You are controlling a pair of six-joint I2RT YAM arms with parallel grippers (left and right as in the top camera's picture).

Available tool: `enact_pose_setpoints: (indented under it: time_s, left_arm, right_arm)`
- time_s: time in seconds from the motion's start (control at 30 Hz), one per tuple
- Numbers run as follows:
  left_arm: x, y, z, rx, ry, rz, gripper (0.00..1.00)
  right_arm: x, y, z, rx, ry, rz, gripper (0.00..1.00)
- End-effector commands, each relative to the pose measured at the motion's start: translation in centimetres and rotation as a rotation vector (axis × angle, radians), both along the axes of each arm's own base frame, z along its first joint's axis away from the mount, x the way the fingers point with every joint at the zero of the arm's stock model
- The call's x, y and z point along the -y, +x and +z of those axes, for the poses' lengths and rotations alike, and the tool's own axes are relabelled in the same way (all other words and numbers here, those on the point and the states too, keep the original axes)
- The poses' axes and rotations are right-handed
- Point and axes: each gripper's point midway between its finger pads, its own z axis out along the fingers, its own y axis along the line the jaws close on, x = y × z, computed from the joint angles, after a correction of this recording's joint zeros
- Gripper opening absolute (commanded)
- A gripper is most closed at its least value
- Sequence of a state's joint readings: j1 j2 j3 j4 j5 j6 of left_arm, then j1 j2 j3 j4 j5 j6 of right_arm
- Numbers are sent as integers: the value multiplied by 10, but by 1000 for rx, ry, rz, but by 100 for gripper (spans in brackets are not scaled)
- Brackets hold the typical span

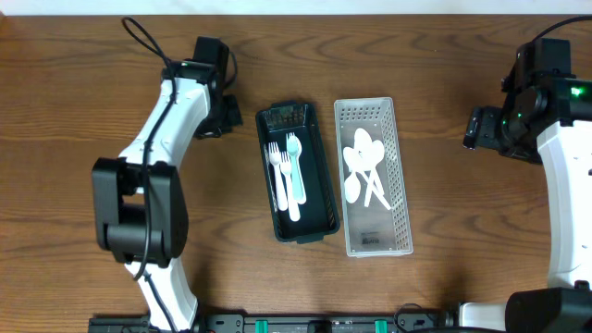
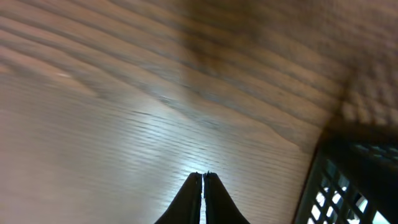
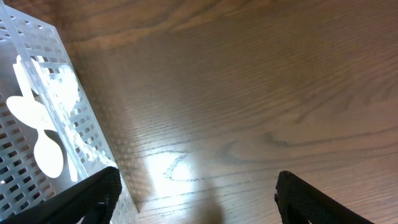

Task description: Pack container

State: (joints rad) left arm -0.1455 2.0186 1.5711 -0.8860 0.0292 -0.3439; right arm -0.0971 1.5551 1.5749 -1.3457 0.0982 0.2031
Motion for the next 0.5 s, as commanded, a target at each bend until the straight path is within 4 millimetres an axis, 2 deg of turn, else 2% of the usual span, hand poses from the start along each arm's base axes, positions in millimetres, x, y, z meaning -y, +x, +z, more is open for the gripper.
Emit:
enact_pose_setpoints:
  time_s: [0.0, 0.23, 0.47]
  left_arm:
    - [20, -5, -12, -42, -93, -14, 6]
    - [43, -8, -15, -44, -114, -92, 6]
    - [74, -10, -13, -26, -156, -198, 6]
  right_arm:
    - [1, 0, -1, -7, -4, 9, 83]
    - [1, 0, -1, -7, -4, 9, 83]
    - [1, 0, -1, -7, -4, 9, 83]
